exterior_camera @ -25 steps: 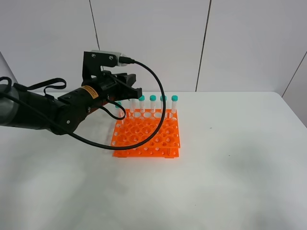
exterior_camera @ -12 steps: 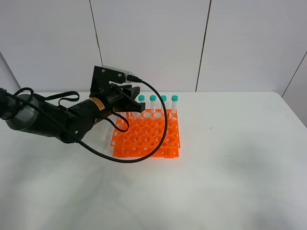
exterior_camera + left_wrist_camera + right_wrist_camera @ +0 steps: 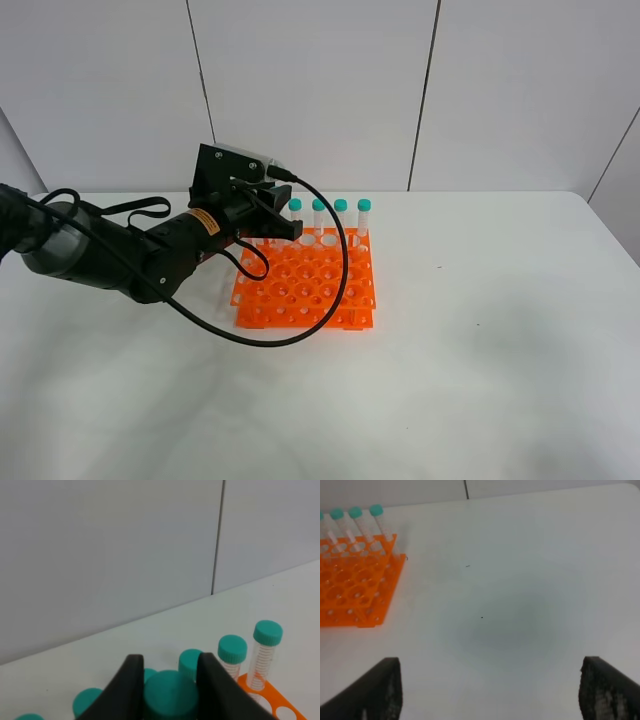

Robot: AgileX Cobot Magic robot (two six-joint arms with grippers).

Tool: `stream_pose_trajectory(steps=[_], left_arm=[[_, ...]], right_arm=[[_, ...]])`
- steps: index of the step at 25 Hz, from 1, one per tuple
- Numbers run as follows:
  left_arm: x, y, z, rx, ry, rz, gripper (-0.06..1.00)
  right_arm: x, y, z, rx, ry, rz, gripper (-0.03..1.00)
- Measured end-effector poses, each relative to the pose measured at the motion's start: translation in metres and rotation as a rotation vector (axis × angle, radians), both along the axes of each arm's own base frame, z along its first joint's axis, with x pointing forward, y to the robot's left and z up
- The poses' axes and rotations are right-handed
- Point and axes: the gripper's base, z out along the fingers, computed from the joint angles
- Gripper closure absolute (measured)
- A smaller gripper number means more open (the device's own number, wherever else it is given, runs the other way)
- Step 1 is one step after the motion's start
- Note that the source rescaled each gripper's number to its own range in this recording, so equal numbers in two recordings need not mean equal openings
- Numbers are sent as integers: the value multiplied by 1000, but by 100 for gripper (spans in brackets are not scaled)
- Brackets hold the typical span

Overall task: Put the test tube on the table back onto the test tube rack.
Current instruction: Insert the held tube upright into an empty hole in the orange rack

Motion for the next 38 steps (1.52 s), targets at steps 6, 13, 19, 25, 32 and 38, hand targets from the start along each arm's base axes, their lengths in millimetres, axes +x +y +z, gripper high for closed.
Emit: stream_pose_trajectory(steps=[6, 13, 19, 25, 32, 38], left_arm=[[6, 11, 0, -7, 1, 33, 94], [7, 13, 2, -33, -3, 35, 94], [6, 12, 3, -55, 1, 26, 94], [7, 11, 3, -69, 8, 27, 94], [7, 11, -6, -60, 28, 28, 94], [8, 10, -14, -33, 31, 22, 94]], right_arm=[[0, 0, 0, 0, 0, 0, 6], [0, 0, 0, 0, 0, 0, 6], [0, 0, 0, 0, 0, 0, 6], [0, 0, 0, 0, 0, 0, 6], [0, 0, 0, 0, 0, 0, 6], [0, 0, 0, 0, 0, 0, 6]])
